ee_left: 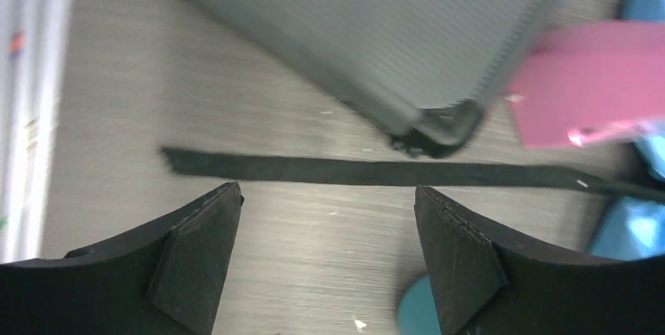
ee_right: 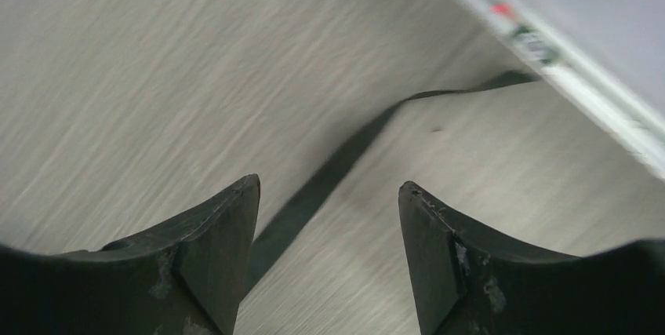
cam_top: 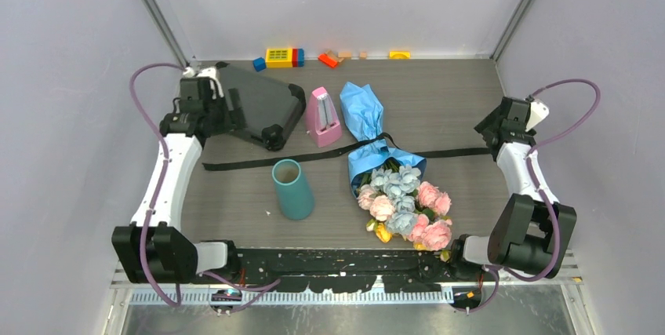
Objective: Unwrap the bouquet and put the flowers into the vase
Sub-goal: Untie the ribbon from the wrapping paper.
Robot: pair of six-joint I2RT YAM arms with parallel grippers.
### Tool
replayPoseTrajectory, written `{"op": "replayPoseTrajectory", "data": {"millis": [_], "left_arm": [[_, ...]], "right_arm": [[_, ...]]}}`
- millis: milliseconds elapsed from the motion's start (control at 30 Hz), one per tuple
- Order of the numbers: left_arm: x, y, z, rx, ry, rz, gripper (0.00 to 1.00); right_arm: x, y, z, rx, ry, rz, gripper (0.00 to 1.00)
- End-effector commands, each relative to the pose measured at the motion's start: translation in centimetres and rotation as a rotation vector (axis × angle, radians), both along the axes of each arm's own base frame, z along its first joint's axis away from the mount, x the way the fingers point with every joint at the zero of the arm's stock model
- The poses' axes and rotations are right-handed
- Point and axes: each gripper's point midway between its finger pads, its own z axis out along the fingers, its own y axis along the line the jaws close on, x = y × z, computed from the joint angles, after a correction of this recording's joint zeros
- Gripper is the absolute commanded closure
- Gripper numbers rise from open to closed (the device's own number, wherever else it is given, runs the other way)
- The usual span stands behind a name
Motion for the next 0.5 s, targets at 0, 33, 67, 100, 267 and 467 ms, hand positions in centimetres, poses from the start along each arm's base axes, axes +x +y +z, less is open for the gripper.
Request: {"op": "replayPoseTrajectory", "data": {"millis": [0,33,67,100,267,467], "left_arm": [[2.1,-7.8,2.7,-0.143,-0.066,-0.273,0.16],[2.6,-9.1,3.1,-0.167,-0.076,-0.314,0.16],[3.0,-10.3,3.5,-0.196,-0.089,-0.355,0.16],[3.5,-11.4,4.0,-0.225,-0.102,-0.392,0.17],[5.6,-13.2,4.0,-0.281,-0.134,-0.449,0.16],[4.9,-12.9,1.6,-0.263,-0.067,-0.445,0.17]], "right_arm": [[4.6,7.5,4.1,0.203,-0.214,0.351,0.32],[5.1,10.0,4.4,0.248,-0.229,0.445,0.33],[5.2,11.2,4.5,0.260,-0.231,0.491,0.36],[5.4,13.8,4.8,0.282,-0.225,0.575,0.37],[4.7,24.8,4.5,0.350,-0.144,0.918,0.42],[3.3,32.9,3.8,0.348,-0.053,1.144,0.50]]}}
